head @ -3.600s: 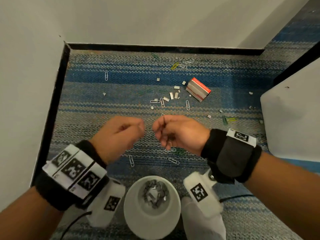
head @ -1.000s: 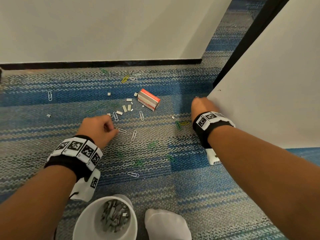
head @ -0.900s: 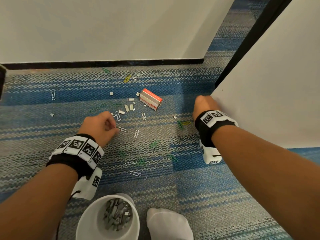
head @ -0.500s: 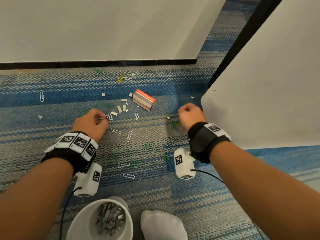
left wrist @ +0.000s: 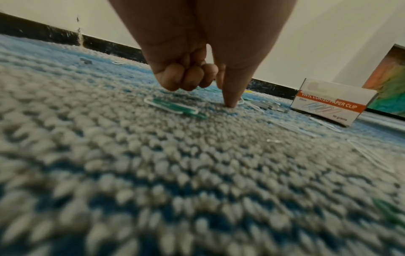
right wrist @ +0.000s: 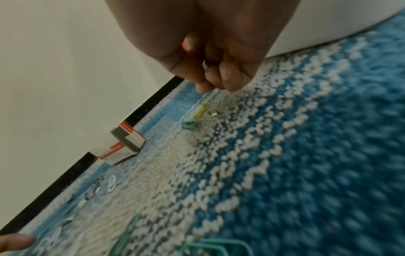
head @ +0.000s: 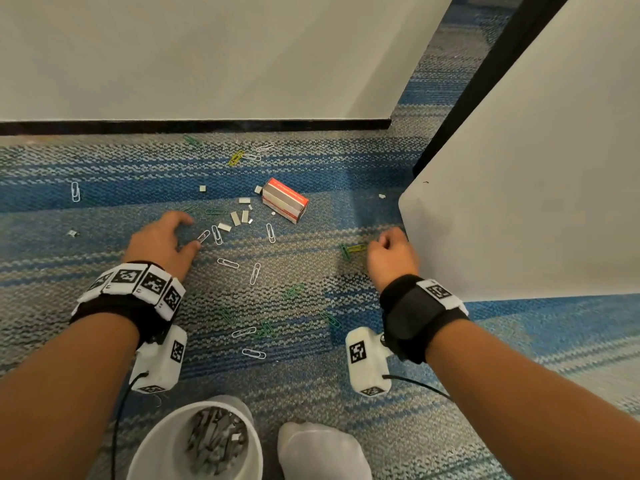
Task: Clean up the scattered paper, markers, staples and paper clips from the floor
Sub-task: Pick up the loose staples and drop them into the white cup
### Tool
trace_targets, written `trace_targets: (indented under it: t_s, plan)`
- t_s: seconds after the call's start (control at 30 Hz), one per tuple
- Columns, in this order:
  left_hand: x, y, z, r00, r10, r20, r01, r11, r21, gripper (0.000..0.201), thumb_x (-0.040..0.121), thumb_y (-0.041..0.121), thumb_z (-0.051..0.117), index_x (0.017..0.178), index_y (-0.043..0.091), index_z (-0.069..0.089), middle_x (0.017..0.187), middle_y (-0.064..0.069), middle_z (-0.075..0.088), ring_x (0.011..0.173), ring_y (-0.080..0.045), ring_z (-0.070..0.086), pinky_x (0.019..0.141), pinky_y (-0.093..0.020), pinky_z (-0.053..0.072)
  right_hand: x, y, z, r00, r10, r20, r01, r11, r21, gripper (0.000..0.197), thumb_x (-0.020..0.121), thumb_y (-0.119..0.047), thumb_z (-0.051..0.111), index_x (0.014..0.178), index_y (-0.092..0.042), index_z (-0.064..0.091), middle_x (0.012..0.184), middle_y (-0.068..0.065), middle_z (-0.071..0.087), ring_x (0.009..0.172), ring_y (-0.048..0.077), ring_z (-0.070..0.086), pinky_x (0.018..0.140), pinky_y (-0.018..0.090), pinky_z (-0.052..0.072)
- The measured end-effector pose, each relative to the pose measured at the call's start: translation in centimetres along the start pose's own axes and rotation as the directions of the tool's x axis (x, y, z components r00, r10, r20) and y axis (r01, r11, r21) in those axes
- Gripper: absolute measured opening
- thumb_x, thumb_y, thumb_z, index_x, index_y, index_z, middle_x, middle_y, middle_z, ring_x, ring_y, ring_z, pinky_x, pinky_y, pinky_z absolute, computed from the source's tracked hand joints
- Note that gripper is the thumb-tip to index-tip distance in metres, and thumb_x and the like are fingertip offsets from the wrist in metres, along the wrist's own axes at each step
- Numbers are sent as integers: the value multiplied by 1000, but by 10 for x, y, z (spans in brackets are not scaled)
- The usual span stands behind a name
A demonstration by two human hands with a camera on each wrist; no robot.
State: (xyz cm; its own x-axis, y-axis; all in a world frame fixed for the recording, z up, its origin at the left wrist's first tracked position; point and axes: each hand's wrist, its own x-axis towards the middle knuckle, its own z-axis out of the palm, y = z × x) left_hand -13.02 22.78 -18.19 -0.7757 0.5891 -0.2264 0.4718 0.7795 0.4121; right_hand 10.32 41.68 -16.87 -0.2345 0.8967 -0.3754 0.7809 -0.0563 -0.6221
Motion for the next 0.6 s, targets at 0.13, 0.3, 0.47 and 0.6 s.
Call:
trace_targets:
  t_s: [0.13,0.3,0.47,0.6]
  plan:
    - [-1,2,3,995,96,13,-96,995,36,13,85,14,60,98,11,63,74,-6,48,72,-25,48,70,-38,45,5,1,1,998,16,57,-2,972,-237,23,89,-11,42,110,-8,54,111,19,59,106,36,55,82,31,40]
    - [-8,1,2,999,46,-26,-46,999,0,9,82,15,60,90,11,62,76,-5,50,81,-33,56,74,-39,46,25,-16,3,974,-114,194,222,634,-741,39,87,-14,50,122,4,47,121,23,52,110,37,54,91,39,47]
    - [-10,3,1,995,-79,-64,72,992,-100,14,85,21,49,76,10,53,64,-9,51,65,-27,46,66,-32,37,22,-25,18,941,-156,299,326,194,-925,37,98,-10,30,126,3,49,126,20,49,113,35,50,85,39,46]
    - [-10,7,-2,986,-161,-39,153,977,-151,33,90,22,35,62,5,38,57,-15,40,53,-26,32,53,-34,24,22,-29,20,933,-109,343,345,4,-939,35,99,-10,31,125,2,50,127,20,51,112,35,50,77,37,43]
